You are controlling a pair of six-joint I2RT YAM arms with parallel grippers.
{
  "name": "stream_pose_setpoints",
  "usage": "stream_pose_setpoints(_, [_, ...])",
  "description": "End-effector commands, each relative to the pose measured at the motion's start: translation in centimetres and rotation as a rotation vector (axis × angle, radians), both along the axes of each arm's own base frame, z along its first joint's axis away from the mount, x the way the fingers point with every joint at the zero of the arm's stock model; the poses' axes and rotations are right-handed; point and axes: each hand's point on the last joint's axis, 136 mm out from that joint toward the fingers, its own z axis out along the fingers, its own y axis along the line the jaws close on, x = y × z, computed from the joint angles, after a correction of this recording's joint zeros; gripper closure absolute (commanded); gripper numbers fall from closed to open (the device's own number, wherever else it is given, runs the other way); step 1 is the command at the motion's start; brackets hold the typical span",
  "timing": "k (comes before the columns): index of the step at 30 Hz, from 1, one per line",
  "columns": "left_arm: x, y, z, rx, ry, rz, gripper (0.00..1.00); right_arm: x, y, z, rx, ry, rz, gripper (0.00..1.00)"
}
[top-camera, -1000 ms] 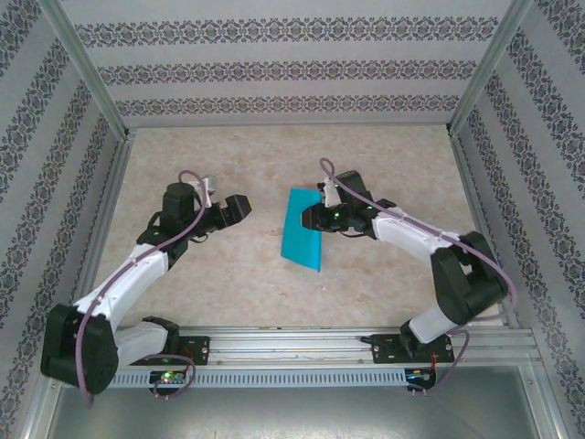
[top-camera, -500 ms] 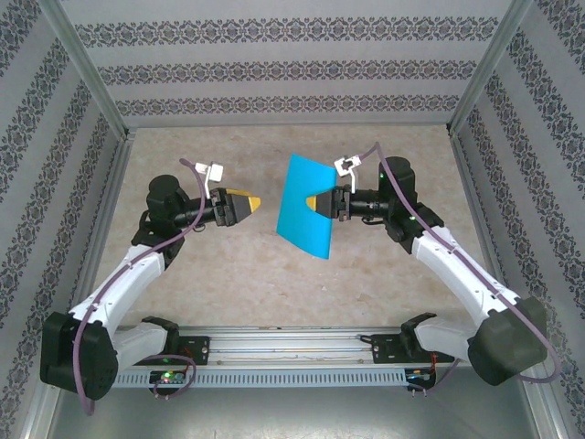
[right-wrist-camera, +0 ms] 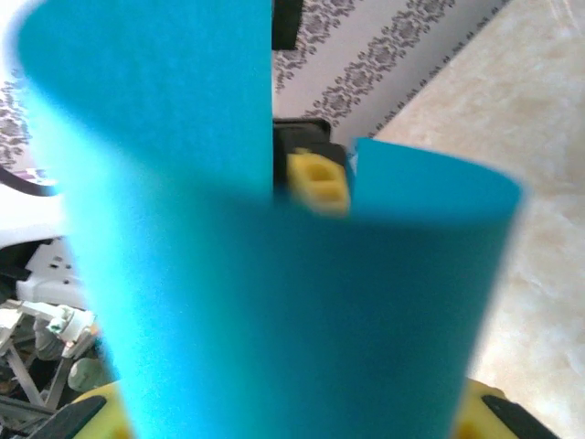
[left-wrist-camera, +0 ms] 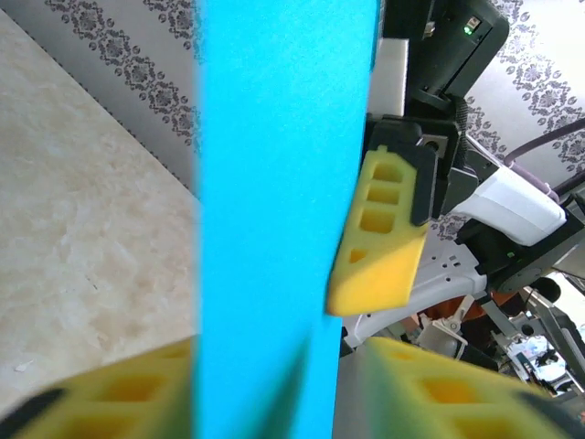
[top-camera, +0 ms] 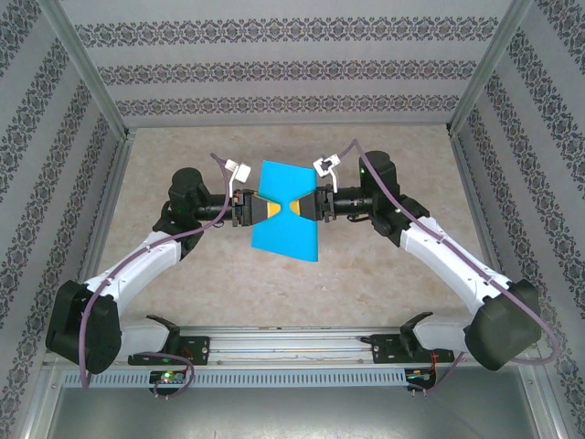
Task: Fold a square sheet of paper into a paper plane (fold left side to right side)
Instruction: Place a square sheet of paper at the center of the table.
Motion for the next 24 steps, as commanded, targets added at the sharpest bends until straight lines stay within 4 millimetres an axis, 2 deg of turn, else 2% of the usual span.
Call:
stream_pose_setpoints(1, [-0.4,-0.3,1.9,-0.029,-0.077,-0.027,0.86,1.2,-0.9,-0.4,-0.038,-0.033,-0.056,0.64])
stream_pose_setpoints(3, [-0.1,-0.3,1.2,-0.010,-0.057,-0.011,0.99,1.4,-1.5,-1.1,-0.069,-0.029,-0.086,0.61])
stream_pose_setpoints(5, [0.4,-0.3,0.1,0.016,-0.029,0.010,1.00,1.7,-2.1,-2.0,-0.106,-0.020,-0.116,0.55])
stream_pose_setpoints(8, [1.1,-0.2,-1.7,0.051,0.022,0.047,1.00,2.4,-3.4,-3.3,-0.162,0.000,-0.187,0.41])
stream_pose_setpoints(11, [2.4,0.1,-4.5,0.093,0.103,0.124,1.00,4.0,-5.6,-5.4,-0.248,0.042,-0.324,0.29])
stream_pose_setpoints(13, [3.4,0.4,-7.3,0.142,0.181,0.185,1.00,5.2,-7.6,-7.1,-0.308,0.087,-0.432,0.24])
stream_pose_setpoints(17, [4.9,1.2,-13.7,0.238,0.350,0.296,1.00,6.3,-10.0,-10.0,-0.370,0.170,-0.566,0.23])
stream_pose_setpoints(21, [5.5,1.9,-19.5,0.322,0.493,0.365,1.00,6.2,-10.5,-12.8,-0.389,0.260,-0.607,0.23])
stream_pose_setpoints(24, [5.5,2.5,-23.0,0.400,0.565,0.394,1.00,6.0,-10.3,-15.4,-0.389,0.350,-0.624,0.30])
